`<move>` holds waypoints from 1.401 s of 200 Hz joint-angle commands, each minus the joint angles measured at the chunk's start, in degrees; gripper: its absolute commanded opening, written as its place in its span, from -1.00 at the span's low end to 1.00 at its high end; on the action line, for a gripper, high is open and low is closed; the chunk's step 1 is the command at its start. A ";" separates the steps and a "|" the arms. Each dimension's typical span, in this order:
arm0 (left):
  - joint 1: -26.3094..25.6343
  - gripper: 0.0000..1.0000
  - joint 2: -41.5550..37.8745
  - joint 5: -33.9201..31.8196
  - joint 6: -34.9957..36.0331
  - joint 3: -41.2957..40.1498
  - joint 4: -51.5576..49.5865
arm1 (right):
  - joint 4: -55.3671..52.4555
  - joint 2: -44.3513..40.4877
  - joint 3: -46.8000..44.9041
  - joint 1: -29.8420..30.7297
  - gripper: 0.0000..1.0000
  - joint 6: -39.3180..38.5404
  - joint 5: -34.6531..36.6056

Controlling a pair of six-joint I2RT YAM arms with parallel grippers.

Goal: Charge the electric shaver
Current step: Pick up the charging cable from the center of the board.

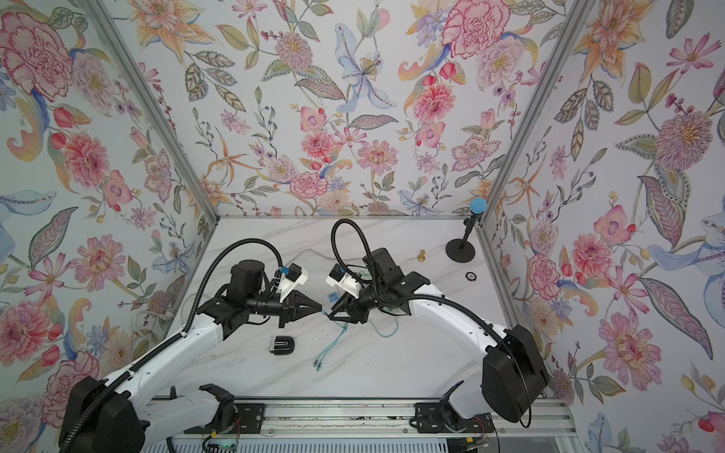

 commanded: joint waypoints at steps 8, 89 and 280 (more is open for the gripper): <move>-0.30 -1.00 0.23 2.10 0.51 1.76 0.56 | -1.03 1.65 2.97 0.38 -0.28 -2.86 -2.24; -0.38 -1.00 -0.14 2.19 -0.51 1.50 1.37 | -1.04 6.91 7.09 1.26 -0.36 -4.11 -3.33; -0.39 -1.00 0.49 1.18 1.95 3.17 -1.61 | -0.69 6.35 4.70 0.86 -0.62 -3.94 -3.34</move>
